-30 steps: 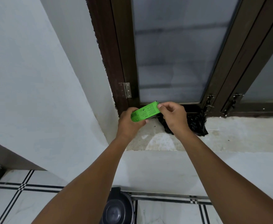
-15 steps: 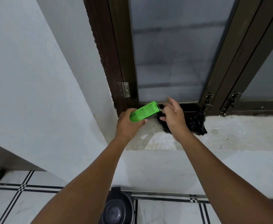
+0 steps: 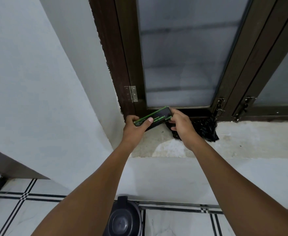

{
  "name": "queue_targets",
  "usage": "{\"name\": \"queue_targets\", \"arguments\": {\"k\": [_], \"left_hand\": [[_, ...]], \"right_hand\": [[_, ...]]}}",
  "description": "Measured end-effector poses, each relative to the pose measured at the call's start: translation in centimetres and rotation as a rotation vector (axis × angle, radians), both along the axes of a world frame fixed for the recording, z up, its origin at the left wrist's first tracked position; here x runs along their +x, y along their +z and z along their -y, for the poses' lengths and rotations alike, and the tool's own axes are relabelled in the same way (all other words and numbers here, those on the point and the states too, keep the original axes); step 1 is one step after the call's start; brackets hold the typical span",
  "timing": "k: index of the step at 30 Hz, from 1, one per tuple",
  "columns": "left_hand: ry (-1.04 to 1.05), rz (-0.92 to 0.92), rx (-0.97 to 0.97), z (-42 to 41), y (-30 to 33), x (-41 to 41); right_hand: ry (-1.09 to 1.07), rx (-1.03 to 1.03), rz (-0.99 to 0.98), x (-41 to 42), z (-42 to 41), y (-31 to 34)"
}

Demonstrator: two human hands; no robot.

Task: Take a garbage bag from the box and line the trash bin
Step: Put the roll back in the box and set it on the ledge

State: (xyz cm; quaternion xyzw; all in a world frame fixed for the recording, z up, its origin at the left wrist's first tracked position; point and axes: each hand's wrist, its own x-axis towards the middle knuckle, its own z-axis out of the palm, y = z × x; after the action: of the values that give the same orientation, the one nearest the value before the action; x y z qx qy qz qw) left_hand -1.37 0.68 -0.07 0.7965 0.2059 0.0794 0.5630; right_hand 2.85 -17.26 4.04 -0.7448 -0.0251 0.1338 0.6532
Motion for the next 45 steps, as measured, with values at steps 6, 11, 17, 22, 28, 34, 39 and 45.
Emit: {"name": "queue_targets", "arguments": {"k": [6, 11, 17, 22, 28, 34, 39, 45], "left_hand": [[0.132, -0.082, -0.076, -0.2, -0.4, 0.4], [0.203, -0.111, -0.067, -0.4, -0.9, 0.8], [0.232, -0.133, -0.048, -0.7, -1.8, 1.8], [0.184, -0.145, 0.049, -0.8, -2.7, 2.3], [0.148, -0.178, 0.096, -0.8, -3.6, 2.6], [0.197, -0.18, 0.33, -0.3, -3.5, 1.6], [0.124, 0.063, 0.541, 2.5, -2.2, 1.8], [-0.173, 0.132, 0.628, 9.3, -1.4, 4.3]], "right_hand": [[0.025, -0.096, 0.071, 0.1, -0.3, -2.0], [0.055, -0.18, 0.113, 0.3, -0.9, -3.5], [-0.111, -0.205, 0.072, 0.8, -1.8, -5.2], [-0.162, -0.278, 0.07, 1.2, -2.0, -6.7], [-0.175, -0.299, 0.091, 1.5, -2.5, -8.3], [-0.221, -0.313, 0.174, 1.2, -2.0, -7.9], [-0.483, -0.571, 0.42, 1.4, 1.0, -7.1], [-0.545, -1.042, 0.229, 2.3, 6.3, -7.4]]}}
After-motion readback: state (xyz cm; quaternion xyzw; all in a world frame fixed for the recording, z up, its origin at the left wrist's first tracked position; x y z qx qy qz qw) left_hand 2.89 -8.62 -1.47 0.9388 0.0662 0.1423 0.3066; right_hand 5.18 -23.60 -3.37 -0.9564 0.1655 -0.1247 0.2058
